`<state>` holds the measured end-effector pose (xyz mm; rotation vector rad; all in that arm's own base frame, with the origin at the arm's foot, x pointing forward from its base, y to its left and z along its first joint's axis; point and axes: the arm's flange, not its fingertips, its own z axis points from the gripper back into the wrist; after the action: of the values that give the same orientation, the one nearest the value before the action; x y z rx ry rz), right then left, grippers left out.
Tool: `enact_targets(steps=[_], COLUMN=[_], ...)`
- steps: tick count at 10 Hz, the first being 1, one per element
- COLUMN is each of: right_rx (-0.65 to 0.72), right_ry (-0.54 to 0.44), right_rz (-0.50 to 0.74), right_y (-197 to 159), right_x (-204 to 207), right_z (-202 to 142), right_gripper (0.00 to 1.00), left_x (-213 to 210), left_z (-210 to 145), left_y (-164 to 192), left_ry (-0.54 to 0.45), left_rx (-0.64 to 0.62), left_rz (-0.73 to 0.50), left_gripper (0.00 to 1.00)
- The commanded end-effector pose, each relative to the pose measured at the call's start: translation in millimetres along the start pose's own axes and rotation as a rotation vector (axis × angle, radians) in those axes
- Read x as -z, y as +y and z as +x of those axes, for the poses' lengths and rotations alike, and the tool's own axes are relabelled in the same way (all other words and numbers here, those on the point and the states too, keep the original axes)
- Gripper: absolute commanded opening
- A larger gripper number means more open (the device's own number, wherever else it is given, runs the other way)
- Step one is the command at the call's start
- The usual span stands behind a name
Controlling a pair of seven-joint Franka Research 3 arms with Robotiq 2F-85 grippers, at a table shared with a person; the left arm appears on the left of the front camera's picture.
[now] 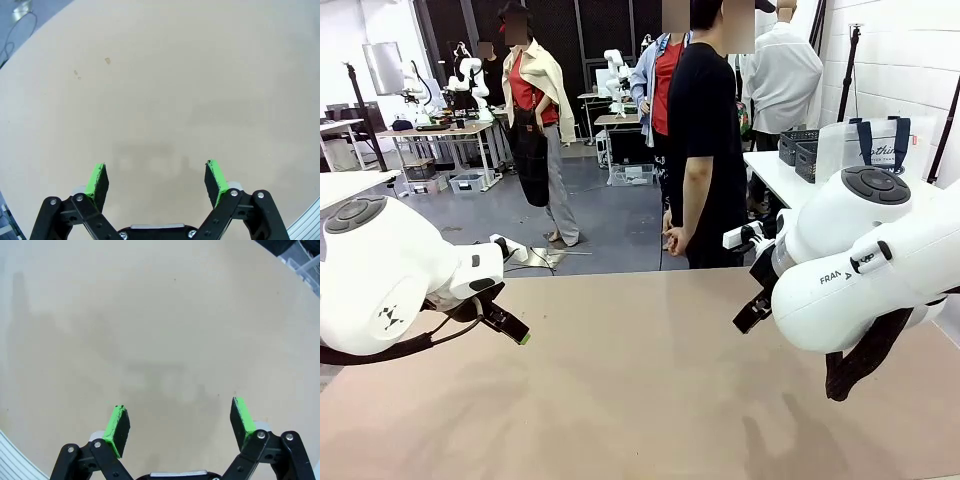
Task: Transfer purchased items from the store into the shopping bag.
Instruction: Open the Reusable shopping bag in the center of the table.
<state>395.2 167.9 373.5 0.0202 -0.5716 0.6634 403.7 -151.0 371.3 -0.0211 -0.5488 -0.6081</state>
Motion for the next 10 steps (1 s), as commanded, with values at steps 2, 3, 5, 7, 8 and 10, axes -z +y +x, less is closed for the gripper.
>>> enact_targets(steps=[2,3,5,7,8,10], right_rx=[0.0,0.0,0.0,0.0,0.0,0.0], right_ry=[0.0,0.0,0.0,0.0,0.0,0.0], right_rz=[0.0,0.0,0.0,0.0,0.0,0.0], right_y=[-0.1,-0.1,-0.1,-0.1,-0.1,-0.1], right_x=[0.0,0.0,0.0,0.0,0.0,0.0], right_z=[0.0,0.0,0.0,0.0,0.0,0.0], right_gripper=[1.0,1.0,1.0,1.0,1.0,1.0], left_x=[0.0,0.0,0.0,0.0,0.0,0.0], left_z=[-0.2,-0.2,-0.2,-0.2,-0.2,-0.2], left_y=[0.5,0.5,0.5,0.5,0.5,0.5], left_ry=[0.0,0.0,0.0,0.0,0.0,0.0], left_rx=[-0.001,-0.001,-0.001,-0.001,-0.001,-0.001], left_rz=[0.0,0.0,0.0,0.0,0.0,0.0], left_gripper=[1.0,1.0,1.0,1.0,1.0,1.0])
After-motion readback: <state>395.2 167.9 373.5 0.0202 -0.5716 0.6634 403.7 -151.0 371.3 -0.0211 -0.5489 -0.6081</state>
